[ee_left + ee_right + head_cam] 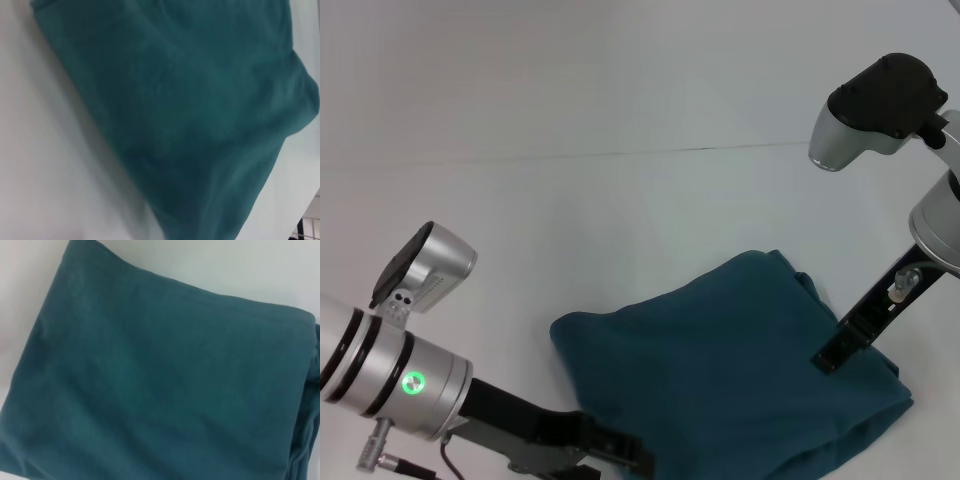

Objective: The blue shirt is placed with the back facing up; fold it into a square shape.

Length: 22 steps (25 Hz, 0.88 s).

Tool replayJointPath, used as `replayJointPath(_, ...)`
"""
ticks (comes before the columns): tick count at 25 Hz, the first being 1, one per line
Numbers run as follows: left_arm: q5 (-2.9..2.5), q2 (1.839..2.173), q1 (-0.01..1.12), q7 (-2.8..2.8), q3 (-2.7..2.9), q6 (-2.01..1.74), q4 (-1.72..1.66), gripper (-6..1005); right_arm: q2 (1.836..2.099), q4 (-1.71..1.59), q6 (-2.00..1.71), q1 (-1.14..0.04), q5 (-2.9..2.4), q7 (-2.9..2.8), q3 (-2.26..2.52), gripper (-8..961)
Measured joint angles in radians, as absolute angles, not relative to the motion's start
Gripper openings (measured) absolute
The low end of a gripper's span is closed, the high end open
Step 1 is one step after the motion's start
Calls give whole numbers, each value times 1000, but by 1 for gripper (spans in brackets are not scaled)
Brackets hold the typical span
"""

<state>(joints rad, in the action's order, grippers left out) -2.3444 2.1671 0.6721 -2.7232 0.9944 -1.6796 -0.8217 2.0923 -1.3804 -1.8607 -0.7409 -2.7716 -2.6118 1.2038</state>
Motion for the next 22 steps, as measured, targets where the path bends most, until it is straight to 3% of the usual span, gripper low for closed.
replayJointPath(22, -2345, 2166, 704, -2707, 1042, -1563, -724, 887, 2094, -1381, -1865, -730, -2768, -2610, 1218, 800)
